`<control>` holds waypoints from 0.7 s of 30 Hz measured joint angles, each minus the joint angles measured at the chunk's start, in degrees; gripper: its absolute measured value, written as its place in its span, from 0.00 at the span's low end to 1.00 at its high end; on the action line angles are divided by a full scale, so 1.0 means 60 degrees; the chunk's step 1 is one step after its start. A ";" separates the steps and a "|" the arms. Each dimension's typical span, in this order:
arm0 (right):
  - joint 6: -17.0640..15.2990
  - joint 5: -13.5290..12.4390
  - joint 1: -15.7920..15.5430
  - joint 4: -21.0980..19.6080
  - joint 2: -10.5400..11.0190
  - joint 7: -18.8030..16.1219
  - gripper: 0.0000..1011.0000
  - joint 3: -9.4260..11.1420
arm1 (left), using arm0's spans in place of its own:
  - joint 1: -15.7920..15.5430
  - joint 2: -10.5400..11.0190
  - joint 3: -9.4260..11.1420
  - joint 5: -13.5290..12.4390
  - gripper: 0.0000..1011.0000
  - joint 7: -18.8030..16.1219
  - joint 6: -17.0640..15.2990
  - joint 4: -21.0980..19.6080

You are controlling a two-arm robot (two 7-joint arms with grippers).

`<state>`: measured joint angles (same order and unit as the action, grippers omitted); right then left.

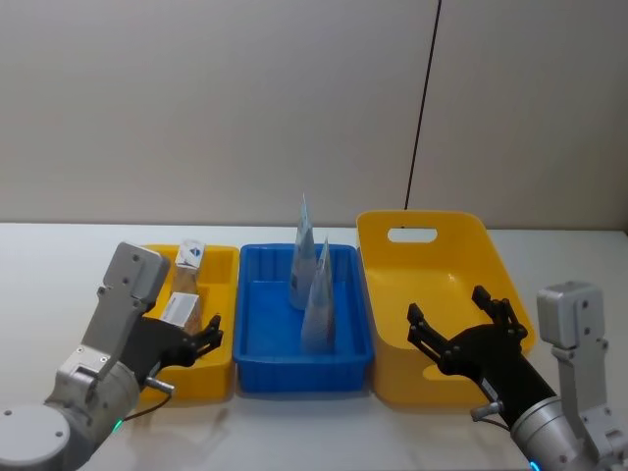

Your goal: Bimanual collaborative sorting of washing and personal care products

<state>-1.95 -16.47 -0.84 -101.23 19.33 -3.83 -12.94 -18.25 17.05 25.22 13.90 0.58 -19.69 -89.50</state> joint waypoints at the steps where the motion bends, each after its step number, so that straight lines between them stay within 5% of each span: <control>1: 0.0000 0.0000 0.0000 -0.0001 0.0001 0.0000 0.99 0.0000 | -0.0007 0.0008 -0.0005 -0.0002 0.99 0.0000 -0.0040 0.0002; 10: 0.0000 0.0000 0.0000 0.0000 0.0000 0.0000 0.99 0.0000 | -0.0127 0.0144 -0.0049 -0.0056 0.99 0.0100 -0.0657 0.0145; 21: 0.0000 0.0000 0.0000 0.0000 0.0000 0.0000 0.99 0.0000 | -0.0306 0.0112 -0.0197 -0.0012 0.99 0.0357 -0.0700 0.0617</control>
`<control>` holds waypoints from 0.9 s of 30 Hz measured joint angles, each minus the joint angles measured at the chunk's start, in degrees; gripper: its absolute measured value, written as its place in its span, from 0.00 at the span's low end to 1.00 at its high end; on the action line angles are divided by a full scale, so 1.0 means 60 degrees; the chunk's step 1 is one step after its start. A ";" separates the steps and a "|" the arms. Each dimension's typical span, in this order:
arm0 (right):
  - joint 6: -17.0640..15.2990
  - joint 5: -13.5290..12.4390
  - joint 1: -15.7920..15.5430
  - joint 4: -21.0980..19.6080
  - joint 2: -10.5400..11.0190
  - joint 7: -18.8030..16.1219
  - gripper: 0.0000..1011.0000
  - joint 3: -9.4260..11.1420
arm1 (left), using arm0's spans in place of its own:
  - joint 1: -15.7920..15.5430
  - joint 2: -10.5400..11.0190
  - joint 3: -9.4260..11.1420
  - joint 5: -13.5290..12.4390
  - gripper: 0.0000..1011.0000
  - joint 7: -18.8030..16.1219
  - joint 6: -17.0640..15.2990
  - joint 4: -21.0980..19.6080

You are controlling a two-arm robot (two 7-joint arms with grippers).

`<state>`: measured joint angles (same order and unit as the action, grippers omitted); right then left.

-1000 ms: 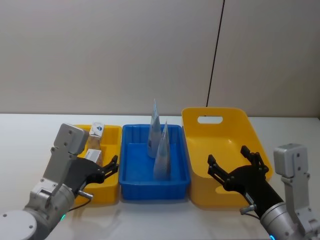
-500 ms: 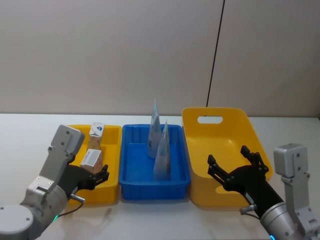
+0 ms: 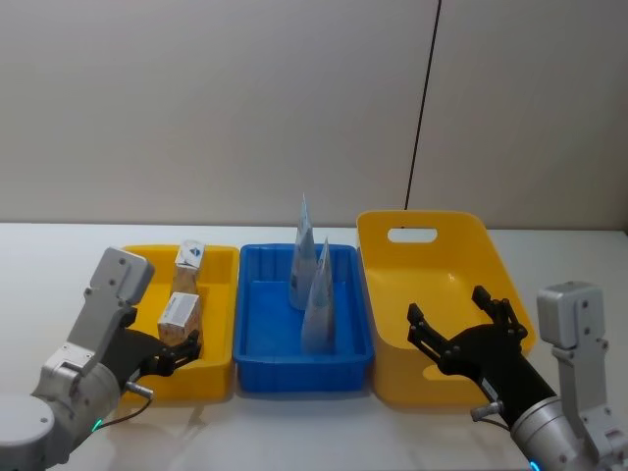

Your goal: Bimanual collaborative sorting of washing and personal care products

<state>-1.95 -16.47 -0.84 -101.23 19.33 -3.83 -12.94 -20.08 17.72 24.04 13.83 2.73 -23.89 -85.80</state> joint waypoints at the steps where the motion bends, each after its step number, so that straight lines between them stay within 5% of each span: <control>1: 0.0000 0.0000 0.0000 0.0000 0.0001 0.0000 0.99 0.0000 | -0.0027 -0.0028 -0.0035 0.0032 0.99 0.0043 0.0077 0.0096; 27: 0.0000 0.0000 0.0000 0.0000 0.0001 0.0000 0.99 0.0000 | -0.0378 -0.0609 -0.0661 0.0488 0.99 0.0588 0.1553 0.1777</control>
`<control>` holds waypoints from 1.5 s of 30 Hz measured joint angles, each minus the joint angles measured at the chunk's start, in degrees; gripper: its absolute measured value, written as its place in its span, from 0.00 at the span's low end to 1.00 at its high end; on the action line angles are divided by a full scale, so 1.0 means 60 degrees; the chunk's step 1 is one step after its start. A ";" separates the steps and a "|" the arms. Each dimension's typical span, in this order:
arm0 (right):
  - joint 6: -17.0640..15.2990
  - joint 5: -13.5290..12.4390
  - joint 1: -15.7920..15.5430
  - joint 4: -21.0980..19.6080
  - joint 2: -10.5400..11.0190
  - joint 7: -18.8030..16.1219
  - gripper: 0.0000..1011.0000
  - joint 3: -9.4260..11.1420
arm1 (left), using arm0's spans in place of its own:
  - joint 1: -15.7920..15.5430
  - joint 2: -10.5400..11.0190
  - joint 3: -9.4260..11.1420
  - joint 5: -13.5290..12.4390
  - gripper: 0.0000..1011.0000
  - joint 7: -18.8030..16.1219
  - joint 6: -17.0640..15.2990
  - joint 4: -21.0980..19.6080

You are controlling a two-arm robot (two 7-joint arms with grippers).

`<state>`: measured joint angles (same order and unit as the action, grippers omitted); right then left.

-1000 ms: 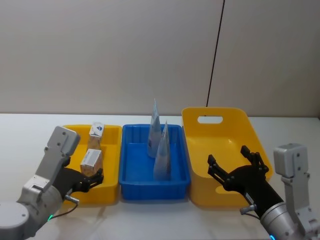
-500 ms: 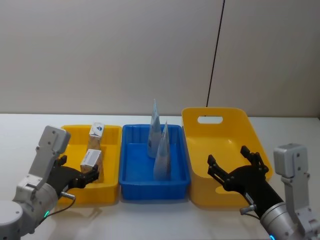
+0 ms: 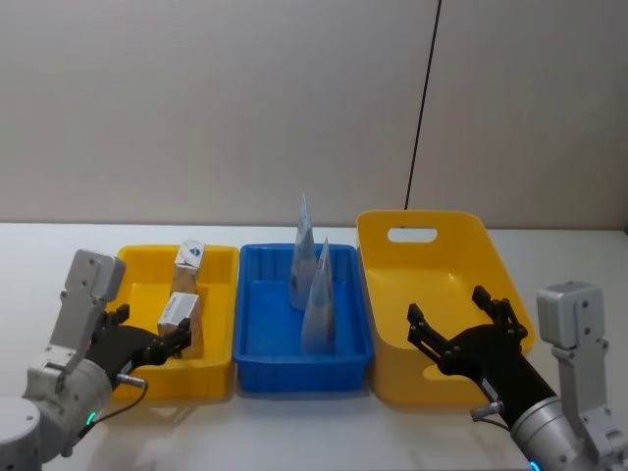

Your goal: Bimanual collaborative sorting of washing and personal care products

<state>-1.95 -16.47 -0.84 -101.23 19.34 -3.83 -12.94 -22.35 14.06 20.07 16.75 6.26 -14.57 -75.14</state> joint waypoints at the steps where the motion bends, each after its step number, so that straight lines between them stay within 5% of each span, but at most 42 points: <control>1: 0.0000 0.0000 0.0000 0.0000 0.0000 0.0000 0.99 0.0000 | -0.0034 -0.0037 -0.0022 0.0019 0.99 0.0043 0.0064 0.0097; 45: 0.0000 0.0000 0.0000 0.0000 0.0000 0.0000 0.99 0.0001 | -0.1346 -0.0749 -0.0012 -0.0261 0.99 0.0878 0.0828 0.2529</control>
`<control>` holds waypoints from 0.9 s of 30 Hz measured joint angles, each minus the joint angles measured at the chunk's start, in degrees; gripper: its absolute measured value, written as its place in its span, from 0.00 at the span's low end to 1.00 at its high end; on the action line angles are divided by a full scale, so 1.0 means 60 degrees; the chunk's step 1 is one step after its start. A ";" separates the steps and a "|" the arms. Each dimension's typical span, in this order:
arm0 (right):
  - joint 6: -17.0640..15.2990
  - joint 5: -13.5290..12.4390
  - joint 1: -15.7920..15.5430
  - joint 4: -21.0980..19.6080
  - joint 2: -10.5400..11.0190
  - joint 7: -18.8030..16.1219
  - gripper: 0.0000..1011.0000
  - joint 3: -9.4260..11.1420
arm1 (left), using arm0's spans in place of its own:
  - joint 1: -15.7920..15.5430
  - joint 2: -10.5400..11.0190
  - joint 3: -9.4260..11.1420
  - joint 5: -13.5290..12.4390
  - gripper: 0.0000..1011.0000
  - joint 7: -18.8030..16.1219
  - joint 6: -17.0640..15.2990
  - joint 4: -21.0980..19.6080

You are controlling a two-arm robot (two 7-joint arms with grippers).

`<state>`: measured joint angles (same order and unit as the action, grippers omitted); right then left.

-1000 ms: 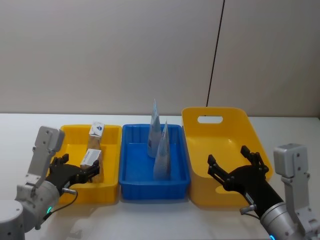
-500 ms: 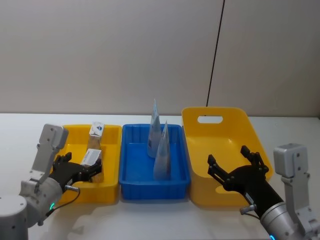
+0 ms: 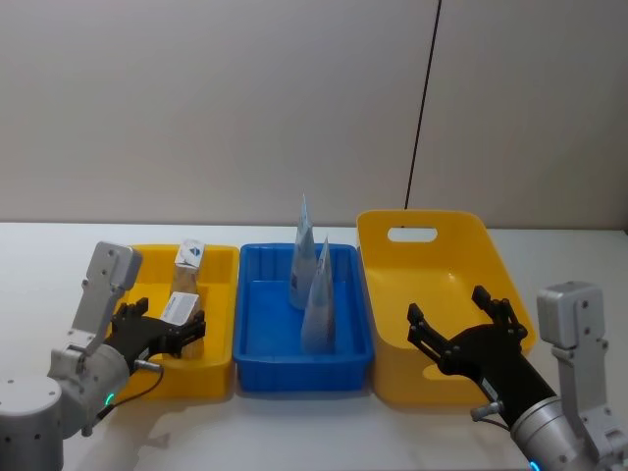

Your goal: Bimanual collaborative sorting of washing and personal care products

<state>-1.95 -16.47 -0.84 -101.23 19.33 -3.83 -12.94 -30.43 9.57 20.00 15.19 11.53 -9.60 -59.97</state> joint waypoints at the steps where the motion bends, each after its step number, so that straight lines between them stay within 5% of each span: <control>1: 0.0001 0.0000 0.0000 0.0000 0.0000 0.0000 0.99 0.0000 | 0.0000 0.0000 0.0000 0.0000 0.99 0.0000 0.0000 0.0000; 14: 0.0001 0.0000 0.0000 0.0000 0.0000 0.0000 0.99 -0.0001 | -0.0173 -0.0166 -0.0091 -0.0142 0.69 0.0030 0.0509 0.0472; 22: 0.0001 0.0000 0.0000 0.0000 0.0000 0.0000 0.99 -0.0001 | -0.0030 -0.0176 -0.0154 -0.0249 0.41 -0.0133 0.0547 0.0300; 27: 0.0000 0.0000 0.0000 0.0000 0.0000 0.0000 0.99 0.0000 | 0.0142 -0.0168 -0.0202 -0.0316 0.39 -0.0259 0.0482 0.0057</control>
<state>-1.95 -16.46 -0.84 -101.23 19.33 -3.83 -12.94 -29.57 8.56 18.79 13.29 9.97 -6.71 -59.62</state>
